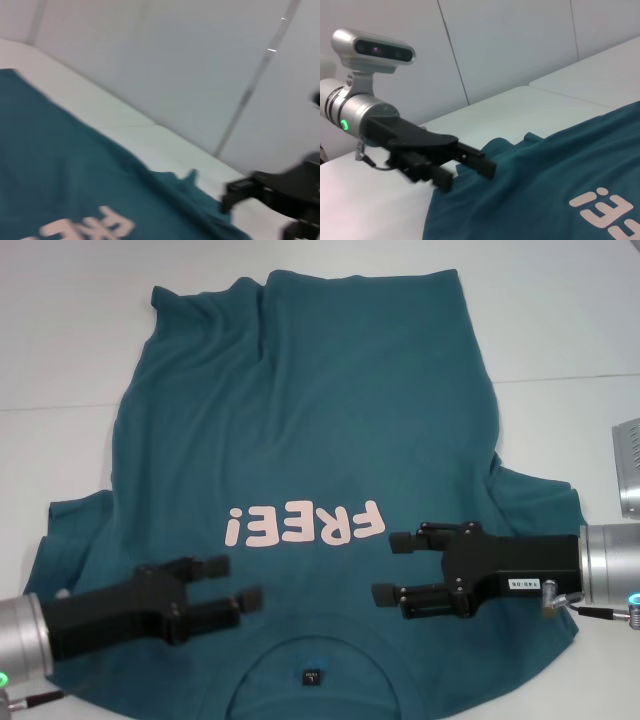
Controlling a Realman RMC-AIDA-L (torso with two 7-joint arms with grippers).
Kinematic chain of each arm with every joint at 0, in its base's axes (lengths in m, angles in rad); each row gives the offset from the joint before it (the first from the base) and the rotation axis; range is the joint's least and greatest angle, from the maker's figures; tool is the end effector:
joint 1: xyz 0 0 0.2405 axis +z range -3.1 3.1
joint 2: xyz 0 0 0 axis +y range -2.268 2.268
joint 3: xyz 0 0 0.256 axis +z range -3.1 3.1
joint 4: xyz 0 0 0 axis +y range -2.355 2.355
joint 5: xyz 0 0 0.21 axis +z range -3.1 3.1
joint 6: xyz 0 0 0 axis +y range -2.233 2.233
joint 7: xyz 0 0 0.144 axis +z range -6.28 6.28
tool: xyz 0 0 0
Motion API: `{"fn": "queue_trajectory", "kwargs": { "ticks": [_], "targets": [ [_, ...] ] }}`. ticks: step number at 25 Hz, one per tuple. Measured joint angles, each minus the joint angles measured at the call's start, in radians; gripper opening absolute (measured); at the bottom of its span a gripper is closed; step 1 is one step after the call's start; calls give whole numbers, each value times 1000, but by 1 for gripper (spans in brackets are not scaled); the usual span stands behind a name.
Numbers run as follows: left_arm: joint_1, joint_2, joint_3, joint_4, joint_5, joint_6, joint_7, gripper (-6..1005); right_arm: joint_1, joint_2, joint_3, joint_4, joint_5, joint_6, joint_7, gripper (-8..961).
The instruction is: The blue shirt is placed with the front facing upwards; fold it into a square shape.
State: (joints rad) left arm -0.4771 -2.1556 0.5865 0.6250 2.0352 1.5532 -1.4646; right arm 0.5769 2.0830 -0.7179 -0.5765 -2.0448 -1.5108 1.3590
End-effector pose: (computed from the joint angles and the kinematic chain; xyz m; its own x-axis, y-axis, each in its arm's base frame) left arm -0.2722 0.3063 -0.0262 0.6393 0.4988 0.5852 0.6345 -0.7721 -0.0351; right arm 0.2568 0.3324 -0.0235 0.8143 -0.3600 -0.4553 -0.4477 -0.8888 -0.0979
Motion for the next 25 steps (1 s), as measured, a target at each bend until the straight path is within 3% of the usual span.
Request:
{"fn": "queue_trajectory", "kwargs": {
  "ticks": [6,13,17,25],
  "targets": [
    [20,3,-40,56,5,-68,-114,813,2,1,2,5,1,3,3,868],
    [29,34,-105,88,21,-113,-233,814,5,3,8,6,3,8,7,869],
    [29,40,-136,102,35,-146,-286,814,7,3,8,6,3,8,11,869],
    [25,44,-148,106,85,-320,-372,814,8,3,9,7,4,12,24,868]
  ]
}}
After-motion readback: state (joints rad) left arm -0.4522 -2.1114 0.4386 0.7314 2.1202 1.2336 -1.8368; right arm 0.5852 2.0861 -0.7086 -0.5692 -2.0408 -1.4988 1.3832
